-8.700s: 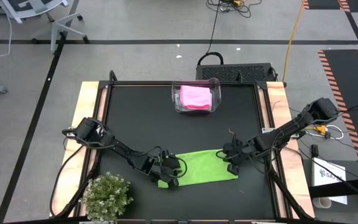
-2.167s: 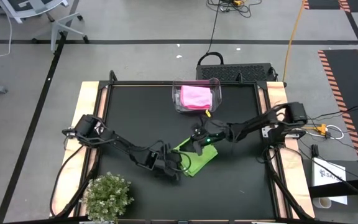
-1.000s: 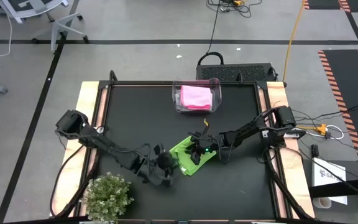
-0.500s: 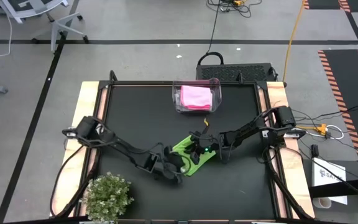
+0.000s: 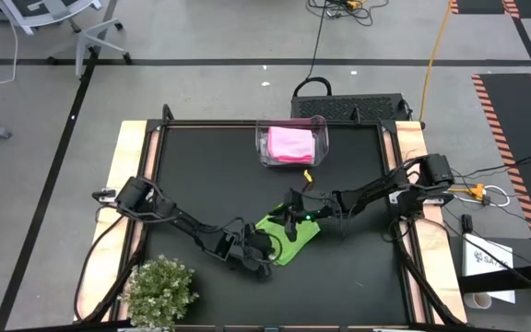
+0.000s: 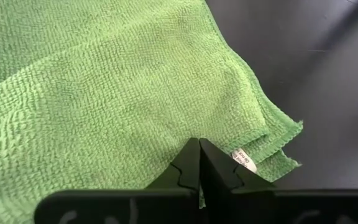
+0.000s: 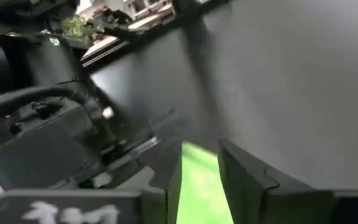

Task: Fold microfiber towels
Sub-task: Fold the green microfiber cloth

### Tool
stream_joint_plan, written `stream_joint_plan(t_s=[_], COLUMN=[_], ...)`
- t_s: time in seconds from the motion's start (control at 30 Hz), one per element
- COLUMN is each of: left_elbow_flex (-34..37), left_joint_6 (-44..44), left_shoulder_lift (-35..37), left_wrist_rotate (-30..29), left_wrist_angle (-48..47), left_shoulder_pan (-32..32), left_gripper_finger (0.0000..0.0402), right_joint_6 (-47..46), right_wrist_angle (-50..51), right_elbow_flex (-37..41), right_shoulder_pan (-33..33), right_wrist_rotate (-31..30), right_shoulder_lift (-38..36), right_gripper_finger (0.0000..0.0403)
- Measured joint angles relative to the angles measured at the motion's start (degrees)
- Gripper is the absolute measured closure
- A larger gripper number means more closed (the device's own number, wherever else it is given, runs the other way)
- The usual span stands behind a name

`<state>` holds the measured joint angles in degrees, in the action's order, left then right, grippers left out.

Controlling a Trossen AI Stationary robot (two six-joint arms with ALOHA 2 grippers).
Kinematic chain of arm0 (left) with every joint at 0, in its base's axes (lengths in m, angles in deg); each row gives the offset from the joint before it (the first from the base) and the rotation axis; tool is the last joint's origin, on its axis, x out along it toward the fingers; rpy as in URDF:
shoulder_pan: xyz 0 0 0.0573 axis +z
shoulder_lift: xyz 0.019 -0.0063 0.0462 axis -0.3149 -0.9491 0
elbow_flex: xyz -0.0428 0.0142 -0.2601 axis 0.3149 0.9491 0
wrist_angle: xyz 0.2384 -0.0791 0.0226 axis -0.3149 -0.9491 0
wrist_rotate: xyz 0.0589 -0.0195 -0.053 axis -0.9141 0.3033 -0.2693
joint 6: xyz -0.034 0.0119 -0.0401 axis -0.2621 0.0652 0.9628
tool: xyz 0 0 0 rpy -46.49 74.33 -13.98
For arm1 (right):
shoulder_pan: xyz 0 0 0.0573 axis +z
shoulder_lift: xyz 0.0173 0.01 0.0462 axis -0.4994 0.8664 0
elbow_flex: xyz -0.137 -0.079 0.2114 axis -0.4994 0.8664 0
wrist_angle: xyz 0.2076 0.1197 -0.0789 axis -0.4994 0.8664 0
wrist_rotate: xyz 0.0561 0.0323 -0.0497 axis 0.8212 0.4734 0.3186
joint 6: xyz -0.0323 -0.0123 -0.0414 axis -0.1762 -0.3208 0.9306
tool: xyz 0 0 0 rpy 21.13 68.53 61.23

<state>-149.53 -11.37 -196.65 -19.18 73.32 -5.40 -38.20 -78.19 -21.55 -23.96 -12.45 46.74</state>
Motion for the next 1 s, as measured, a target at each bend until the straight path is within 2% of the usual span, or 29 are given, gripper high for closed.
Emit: stream_joint_plan(t_s=[0.1,0.27,0.4,0.67,0.9,1.0], left_elbow_flex=[0.02,0.07,0.07,0.07,0.07,0.07], left_joint_6=[0.35,0.48,0.5,4.11,6.18,6.43], left_shoulder_lift=[0.01,0.01,0.01,0.06,0.07,0.07], left_wrist_rotate=[0.09,0.0,0.13,0.64,0.44,0.5], left_wrist_angle=[0.0,0.05,-0.05,-1.33,-2.72,-2.71], left_shoulder_pan=[-0.05,0.0,0.09,-1.05,-2.2,-1.96], left_gripper_finger=[0.0392,0.0396,0.0396,0.0398,0.0398,0.0397], right_joint_6=[3.51,7.8,13.58,20.48,26.09,23.92], right_wrist_angle=[1.85,2.56,2.69,0.58,2.41,3.82], right_elbow_flex=[-0.09,0.0,0.0,-0.24,-0.07,0.16], right_shoulder_pan=[0.01,0.21,-0.53,-3.52,-6.54,-6.83], right_wrist_rotate=[-1.42,-1.67,-4.47,-3.87,0.81,2.29], right_shoulder_lift=[0.19,4.52,7.73,12.79,10.91,7.76], right_gripper_finger=[0.0328,0.0395,0.0399,0.0402,0.0402,0.0403])
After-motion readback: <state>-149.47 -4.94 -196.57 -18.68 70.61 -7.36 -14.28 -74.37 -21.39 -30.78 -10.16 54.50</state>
